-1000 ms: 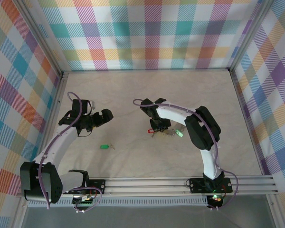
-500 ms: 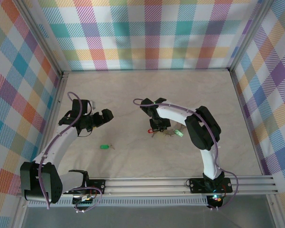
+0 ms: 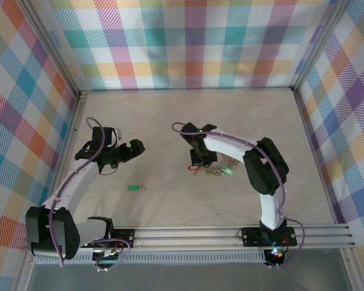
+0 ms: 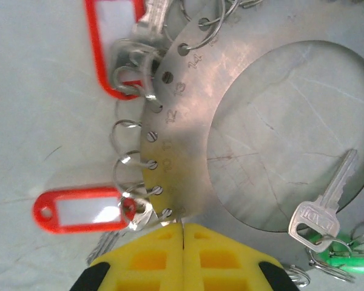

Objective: Put the keys on the keyring

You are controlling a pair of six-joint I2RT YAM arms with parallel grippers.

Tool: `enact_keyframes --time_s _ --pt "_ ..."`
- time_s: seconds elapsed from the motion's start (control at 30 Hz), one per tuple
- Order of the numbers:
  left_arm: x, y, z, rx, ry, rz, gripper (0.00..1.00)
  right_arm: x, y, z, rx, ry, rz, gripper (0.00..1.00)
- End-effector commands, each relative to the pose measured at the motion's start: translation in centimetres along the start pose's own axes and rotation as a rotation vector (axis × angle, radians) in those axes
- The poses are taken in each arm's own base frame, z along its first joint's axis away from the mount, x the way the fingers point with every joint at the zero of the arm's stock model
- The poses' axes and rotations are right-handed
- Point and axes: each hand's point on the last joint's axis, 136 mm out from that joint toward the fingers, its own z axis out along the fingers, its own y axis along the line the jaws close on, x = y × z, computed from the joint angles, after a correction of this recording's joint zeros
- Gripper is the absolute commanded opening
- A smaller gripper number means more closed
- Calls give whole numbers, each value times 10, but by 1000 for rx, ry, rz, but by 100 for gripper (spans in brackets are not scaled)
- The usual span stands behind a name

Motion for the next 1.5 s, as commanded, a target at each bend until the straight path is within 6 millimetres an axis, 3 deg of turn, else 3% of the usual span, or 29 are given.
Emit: enact_keyframes --time_s 0.0,0.23,0.37,0.5,0.63,0.83,0.97,1.07,1.23,1.33,1.4,1.47 --pt "1 -7 -12 18 -6 -7 100 -3 9 -19 -103 -75 -96 0" --pt "-4 -24 -28 100 -70 16 99 0 7 -22 -184 -75 -170 0" --pt "-7 -63 -42 296 -107 107 93 -8 6 -45 -199 -144 -258 0" --pt "-13 -90 -56 378 -179 214 93 -11 -1 -65 -191 -236 -353 0" --pt "-10 -97 -54 395 -147 267 94 -6 2 -73 -243 -296 -449 0" --pt "5 -82 -39 343 -80 279 94 18 7 -37 -313 -227 -431 0" --pt "6 -86 -39 366 -85 299 94 40 2 -21 -334 -207 -406 0" --pt "16 -101 -42 416 -124 447 95 47 -5 -26 -332 -228 -448 0" --pt "37 -127 -51 495 -183 637 93 40 -11 -48 -316 -327 -538 0" --pt "34 -137 -47 547 -201 615 79 38 -3 -60 -373 -429 -685 0" --pt "39 -150 -42 608 -176 643 75 44 10 -71 -514 -515 -811 0" --pt "44 -162 -35 640 -170 704 72 36 8 -75 -576 -590 -809 0"
